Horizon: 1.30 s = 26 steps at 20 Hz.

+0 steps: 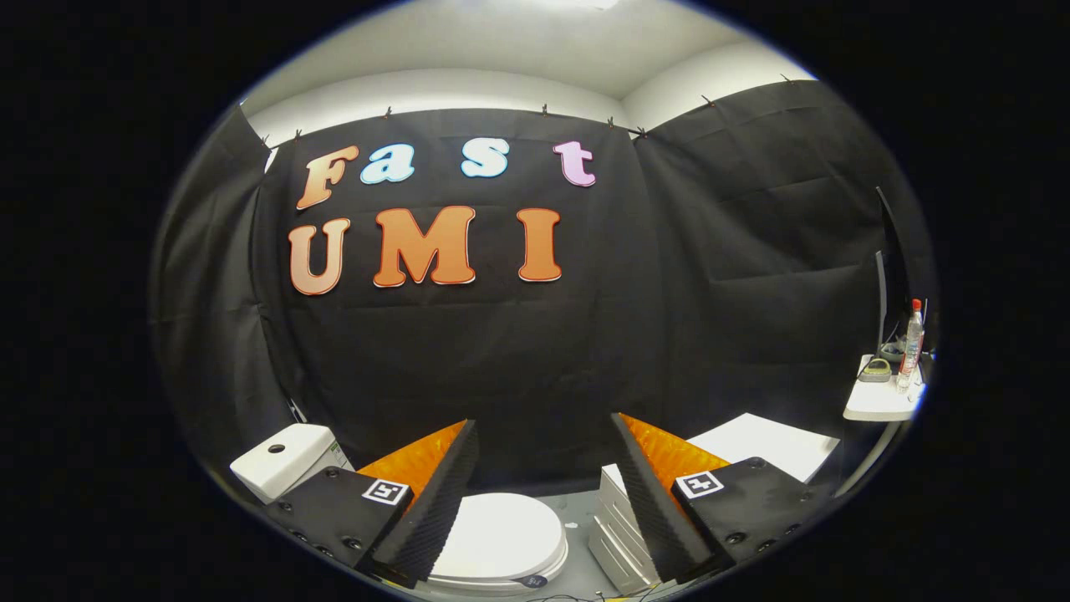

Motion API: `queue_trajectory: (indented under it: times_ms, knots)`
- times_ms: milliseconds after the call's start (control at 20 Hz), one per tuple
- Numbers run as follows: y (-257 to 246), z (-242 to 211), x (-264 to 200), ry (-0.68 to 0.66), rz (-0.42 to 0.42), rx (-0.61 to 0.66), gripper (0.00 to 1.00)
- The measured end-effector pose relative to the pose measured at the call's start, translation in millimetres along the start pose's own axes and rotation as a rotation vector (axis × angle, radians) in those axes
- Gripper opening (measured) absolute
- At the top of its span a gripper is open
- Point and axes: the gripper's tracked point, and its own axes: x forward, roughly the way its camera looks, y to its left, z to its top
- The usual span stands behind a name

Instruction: Open the toilet lid.

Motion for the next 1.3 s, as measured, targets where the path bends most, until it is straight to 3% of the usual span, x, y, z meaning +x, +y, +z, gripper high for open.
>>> queue_trajectory:
  times_ms: [700, 1300]
  knots:
    - [-10.5, -46.3, 11.9, 0.02, -0.014, 0.014, 1.0]
    - [-32.4, -163.0, 32.8, 0.169, -0.027, 0.131, 0.98]
